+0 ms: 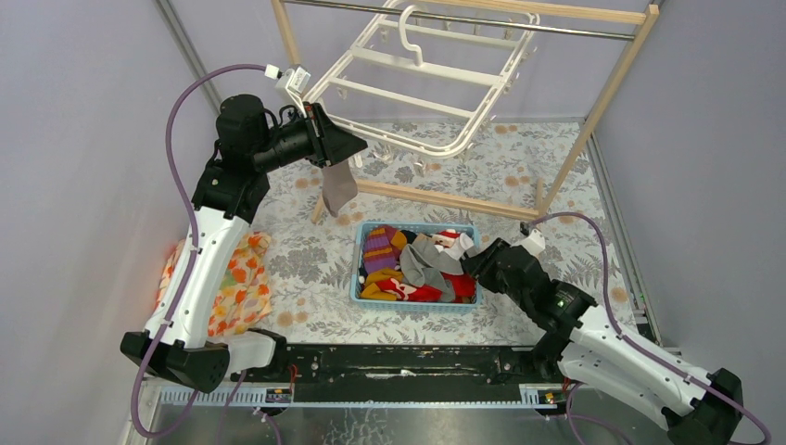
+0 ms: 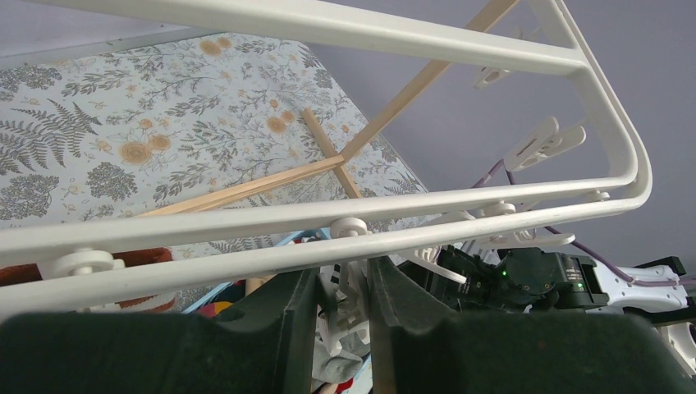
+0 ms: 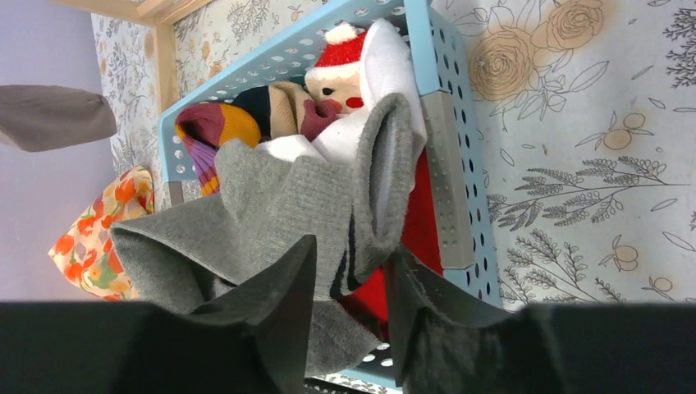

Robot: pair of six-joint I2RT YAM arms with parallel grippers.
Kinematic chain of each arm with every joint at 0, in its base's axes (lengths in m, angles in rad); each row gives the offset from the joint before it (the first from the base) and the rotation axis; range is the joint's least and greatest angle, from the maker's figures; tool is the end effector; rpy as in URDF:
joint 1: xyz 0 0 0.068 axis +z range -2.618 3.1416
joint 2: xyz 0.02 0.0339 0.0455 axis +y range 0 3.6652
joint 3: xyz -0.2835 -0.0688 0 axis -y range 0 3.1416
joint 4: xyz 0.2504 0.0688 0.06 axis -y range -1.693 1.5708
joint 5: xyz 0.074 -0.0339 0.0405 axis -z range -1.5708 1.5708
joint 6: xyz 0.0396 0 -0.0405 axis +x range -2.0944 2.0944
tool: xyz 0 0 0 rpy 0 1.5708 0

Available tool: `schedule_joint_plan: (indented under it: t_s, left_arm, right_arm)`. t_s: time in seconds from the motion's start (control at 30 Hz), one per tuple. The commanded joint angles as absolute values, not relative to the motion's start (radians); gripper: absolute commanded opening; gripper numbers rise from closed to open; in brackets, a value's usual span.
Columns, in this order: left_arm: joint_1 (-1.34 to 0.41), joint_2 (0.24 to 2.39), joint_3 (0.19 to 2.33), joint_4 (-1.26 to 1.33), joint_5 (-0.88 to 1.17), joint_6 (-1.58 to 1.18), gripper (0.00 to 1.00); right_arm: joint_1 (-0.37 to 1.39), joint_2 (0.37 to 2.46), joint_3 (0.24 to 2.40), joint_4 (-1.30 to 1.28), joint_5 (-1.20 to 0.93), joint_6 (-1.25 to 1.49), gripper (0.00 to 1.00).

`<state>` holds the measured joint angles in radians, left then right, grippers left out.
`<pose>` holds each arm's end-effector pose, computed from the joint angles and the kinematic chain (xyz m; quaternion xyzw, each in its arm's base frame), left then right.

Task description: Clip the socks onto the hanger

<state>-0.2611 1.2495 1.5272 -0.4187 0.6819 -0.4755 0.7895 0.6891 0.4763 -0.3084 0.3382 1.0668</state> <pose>0.2433 -0.0909 0.4941 0.1418 0.7311 -0.4580 0.4855 0.1186 0.1009 0.2441 0.2014 0.8332 0.3081 0.4126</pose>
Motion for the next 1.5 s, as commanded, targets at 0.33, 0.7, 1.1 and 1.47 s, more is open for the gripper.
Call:
schedule_joint_plan:
  t_s: [0.33, 0.7, 1.1, 1.47]
  left_arm:
    - [-0.262, 1.231, 1.525, -0.416, 0.746, -0.455, 0.03]
    - [-0.262, 1.233, 1.521, -0.416, 0.752, -0.451, 0.03]
    - [-0.262, 1.239, 1.513, -0.413, 0.753, -0.448, 0.03]
    - [-0.251, 1.271, 1.566, -0.416, 0.756, -0.5, 0.03]
  right_arm:
    - [0.781, 0.721, 0.533, -0.359, 0.45, 1.134, 0.3]
    - [0.783, 0.752, 0.578, -0.38, 0.567, 1.127, 0.32]
    - [0.782, 0.72, 0.619, -0.202, 0.534, 0.888, 0.0]
    - [0.782, 0.63, 0.742, 0.232, 0.01, 0.434, 0.0]
